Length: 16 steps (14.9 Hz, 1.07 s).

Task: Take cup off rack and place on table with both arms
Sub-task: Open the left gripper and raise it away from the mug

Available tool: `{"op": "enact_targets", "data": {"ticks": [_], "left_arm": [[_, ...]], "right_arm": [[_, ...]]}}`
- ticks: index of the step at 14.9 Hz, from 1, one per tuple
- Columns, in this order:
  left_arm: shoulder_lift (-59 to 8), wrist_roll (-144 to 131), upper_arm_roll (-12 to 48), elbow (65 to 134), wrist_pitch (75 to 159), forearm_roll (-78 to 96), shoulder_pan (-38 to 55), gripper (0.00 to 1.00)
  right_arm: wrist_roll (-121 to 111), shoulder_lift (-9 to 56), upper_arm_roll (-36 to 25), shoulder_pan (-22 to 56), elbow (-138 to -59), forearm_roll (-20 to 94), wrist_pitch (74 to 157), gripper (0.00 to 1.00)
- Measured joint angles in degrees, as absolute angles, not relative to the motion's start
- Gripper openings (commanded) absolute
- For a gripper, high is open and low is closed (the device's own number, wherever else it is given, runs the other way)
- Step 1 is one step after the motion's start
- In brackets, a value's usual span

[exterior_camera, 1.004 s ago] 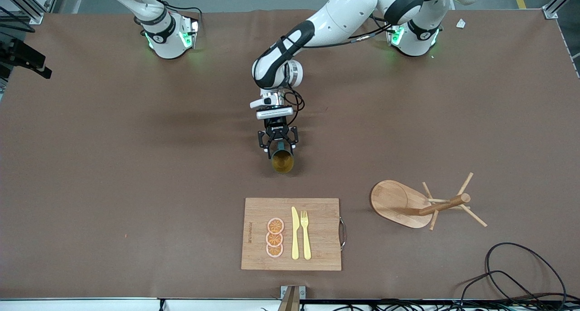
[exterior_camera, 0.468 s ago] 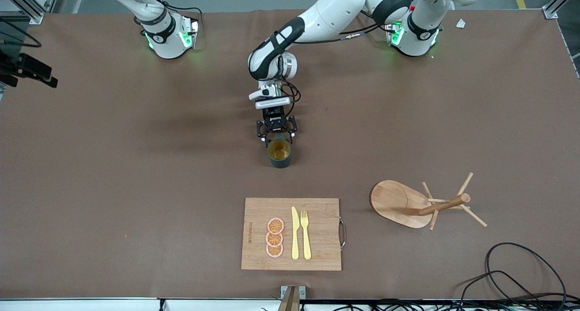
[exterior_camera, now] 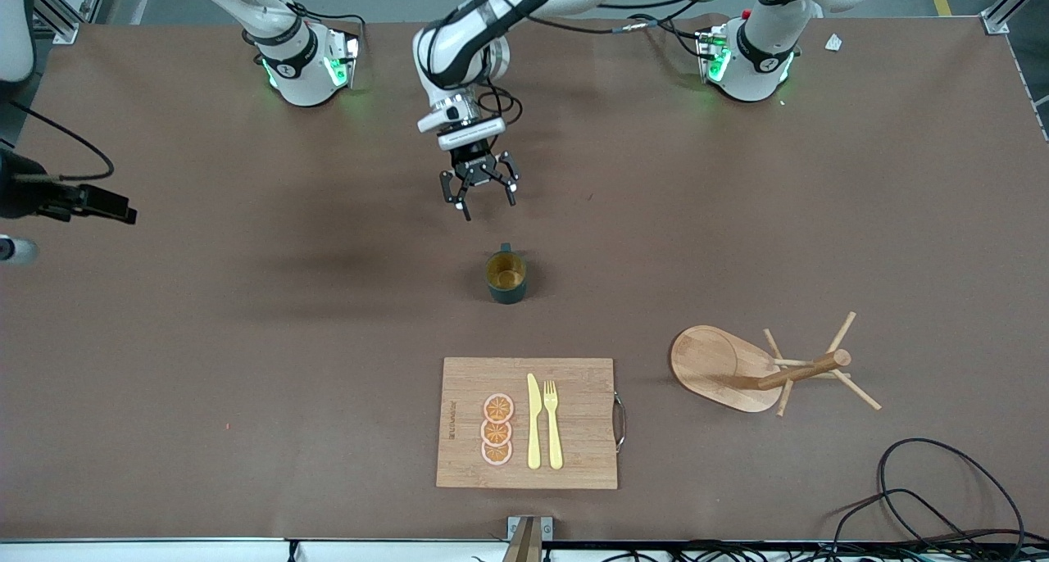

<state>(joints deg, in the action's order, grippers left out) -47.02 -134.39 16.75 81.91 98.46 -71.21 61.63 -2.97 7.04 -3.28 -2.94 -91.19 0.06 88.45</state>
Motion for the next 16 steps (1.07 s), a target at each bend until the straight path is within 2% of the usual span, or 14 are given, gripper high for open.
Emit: {"op": "enact_targets", "data": {"ticks": [3,6,12,16], "left_arm": [[-41.36,-126.79,16.32,80.67,97.78,-60.89,58.89,1.00],[-35.39,-116.65,16.17,79.70,97.75,-51.68,52.10,1.00],[-24.90,-93.31,16.06,79.50,97.79,-32.38,30.72,1.00],[-20.94,-77.62,16.21,79.50,97.87,-28.14,19.39,1.00]], "right_arm": [[-2.53,8.84,-2.71,-2.28,-91.23,0.17,90.76,1.00],[1.59,11.12,-2.52,-0.12,-91.83,0.74,94.61,1.00],[21.32,14.32,-2.09,9.25,-95.55,0.97,101.44,1.00],[31.13,14.43,-1.84,18.04,-100.96,4.81,109.42,1.00]]}}
